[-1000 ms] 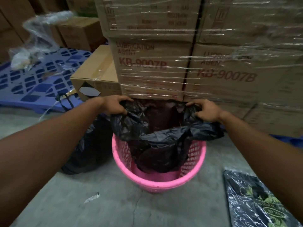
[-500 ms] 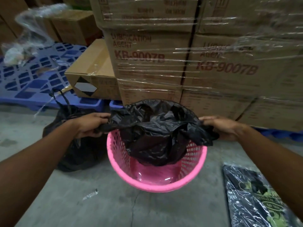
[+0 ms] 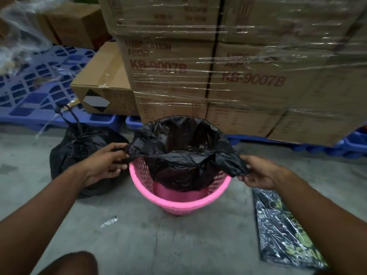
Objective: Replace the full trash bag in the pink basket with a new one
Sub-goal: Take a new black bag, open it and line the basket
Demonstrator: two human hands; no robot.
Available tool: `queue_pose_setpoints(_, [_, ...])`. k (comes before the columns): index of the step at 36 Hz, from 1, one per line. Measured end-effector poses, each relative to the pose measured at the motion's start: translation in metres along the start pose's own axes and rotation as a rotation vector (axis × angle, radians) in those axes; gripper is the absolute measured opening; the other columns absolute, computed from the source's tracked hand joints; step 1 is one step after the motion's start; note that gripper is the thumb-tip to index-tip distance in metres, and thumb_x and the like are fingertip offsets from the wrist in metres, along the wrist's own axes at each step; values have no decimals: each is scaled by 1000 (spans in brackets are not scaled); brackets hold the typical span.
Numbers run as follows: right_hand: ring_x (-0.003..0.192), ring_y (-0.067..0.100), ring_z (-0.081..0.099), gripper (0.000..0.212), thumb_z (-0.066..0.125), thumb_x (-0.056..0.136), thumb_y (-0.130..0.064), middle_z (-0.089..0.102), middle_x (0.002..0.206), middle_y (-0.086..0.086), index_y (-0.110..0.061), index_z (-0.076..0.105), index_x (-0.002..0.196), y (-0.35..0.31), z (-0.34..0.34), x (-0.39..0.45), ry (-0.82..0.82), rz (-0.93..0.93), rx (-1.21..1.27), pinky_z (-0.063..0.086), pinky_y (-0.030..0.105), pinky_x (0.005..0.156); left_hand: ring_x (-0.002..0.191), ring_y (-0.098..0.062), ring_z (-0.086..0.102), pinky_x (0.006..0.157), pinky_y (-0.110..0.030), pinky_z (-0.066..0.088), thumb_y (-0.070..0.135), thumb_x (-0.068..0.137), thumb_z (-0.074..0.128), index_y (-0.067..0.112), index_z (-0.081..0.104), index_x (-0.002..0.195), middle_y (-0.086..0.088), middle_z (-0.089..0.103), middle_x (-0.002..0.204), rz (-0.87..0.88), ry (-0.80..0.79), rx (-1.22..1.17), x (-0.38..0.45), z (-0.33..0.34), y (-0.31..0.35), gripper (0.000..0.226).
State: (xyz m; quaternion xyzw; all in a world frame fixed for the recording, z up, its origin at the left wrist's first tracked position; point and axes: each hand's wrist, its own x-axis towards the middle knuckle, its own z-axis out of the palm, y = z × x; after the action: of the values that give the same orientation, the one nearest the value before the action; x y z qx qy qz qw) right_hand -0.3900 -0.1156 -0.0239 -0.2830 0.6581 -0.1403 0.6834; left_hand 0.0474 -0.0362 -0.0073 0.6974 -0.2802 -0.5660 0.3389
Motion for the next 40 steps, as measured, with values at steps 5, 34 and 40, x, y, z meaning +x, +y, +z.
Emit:
queue_pose_setpoints(5, [42, 11, 54, 14, 60, 96, -26, 62, 62, 7, -11, 62, 96, 12, 4, -17, -31, 14, 212, 41, 16, 34, 51, -8, 58, 42, -14, 45, 2, 97, 58, 18, 58, 96, -6, 65, 77, -106, -1, -78, -16, 10, -2, 16])
queue_pose_setpoints(34, [33, 6, 47, 11, 56, 96, -16, 56, 59, 10, -7, 57, 90, 74, 58, -45, 35, 48, 560, 35, 13, 29, 37, -5, 60, 32, -12, 41, 9, 105, 47, 3, 57, 90, -5, 66, 50, -243, 237, -694, -26, 50, -50, 19])
queue_pose_setpoints(40, [58, 20, 75, 14, 45, 97, 7, 74, 71, 21, 9, 58, 102, 70, 56, -51, -23, 27, 849, 58, 19, 48, 60, -27, 77, 48, -26, 59, 9, 105, 49, -2, 54, 101, -17, 65, 99, -209, 223, -954, -33, 48, -47, 13])
